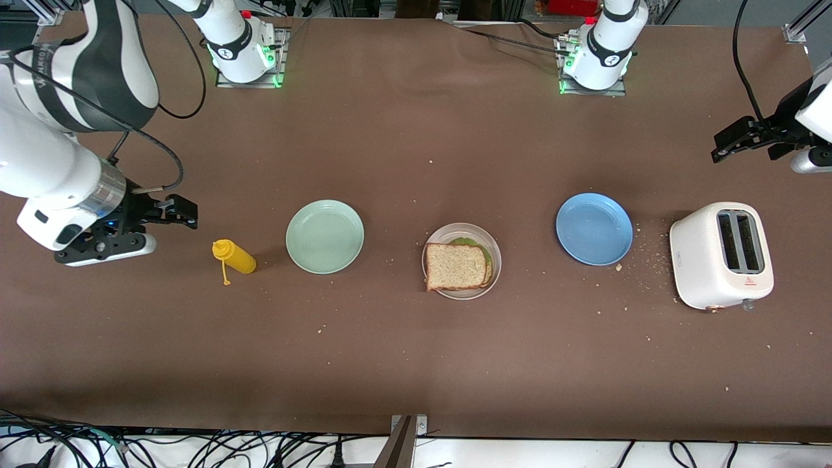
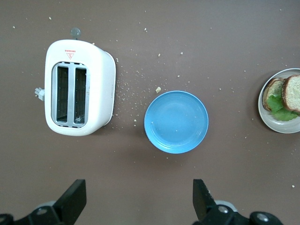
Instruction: Make sandwich in beige plate with both arms
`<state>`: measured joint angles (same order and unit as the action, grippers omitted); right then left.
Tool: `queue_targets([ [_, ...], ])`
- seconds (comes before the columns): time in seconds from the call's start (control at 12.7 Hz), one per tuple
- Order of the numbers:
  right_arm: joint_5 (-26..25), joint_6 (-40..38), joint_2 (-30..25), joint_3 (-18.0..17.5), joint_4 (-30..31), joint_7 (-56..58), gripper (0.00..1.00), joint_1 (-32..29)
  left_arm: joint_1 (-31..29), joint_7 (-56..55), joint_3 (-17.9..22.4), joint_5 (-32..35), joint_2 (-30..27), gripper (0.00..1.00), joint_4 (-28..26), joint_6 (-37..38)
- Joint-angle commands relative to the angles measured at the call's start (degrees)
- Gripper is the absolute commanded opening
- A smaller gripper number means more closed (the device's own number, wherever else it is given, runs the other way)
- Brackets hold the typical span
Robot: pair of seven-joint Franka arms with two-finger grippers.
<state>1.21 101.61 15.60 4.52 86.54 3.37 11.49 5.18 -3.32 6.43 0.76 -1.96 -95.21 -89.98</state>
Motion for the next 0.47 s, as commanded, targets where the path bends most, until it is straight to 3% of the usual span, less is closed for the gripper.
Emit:
queue_targets([
  [0.0, -6.2, -1.8, -3.0, -12.4, 1.3, -6.9, 1.0, -9.6, 0.2, -0.5, 0.5, -1.3, 2.8, 1.0, 3.5, 1.7],
  [0.08, -6.3, -1.9, -3.0, -14.2, 1.3, -7.8, 1.0, -11.1, 0.3, -0.5, 0.5, -1.2, 3.0, 1.0, 4.1, 2.1],
  [0.39, -5.7, -1.9, -2.4, -14.1, 1.1, -8.0, 1.0, -11.1, -0.1, -0.3, 0.5, -1.3, 3.1, 1.0, 3.9, 2.3],
])
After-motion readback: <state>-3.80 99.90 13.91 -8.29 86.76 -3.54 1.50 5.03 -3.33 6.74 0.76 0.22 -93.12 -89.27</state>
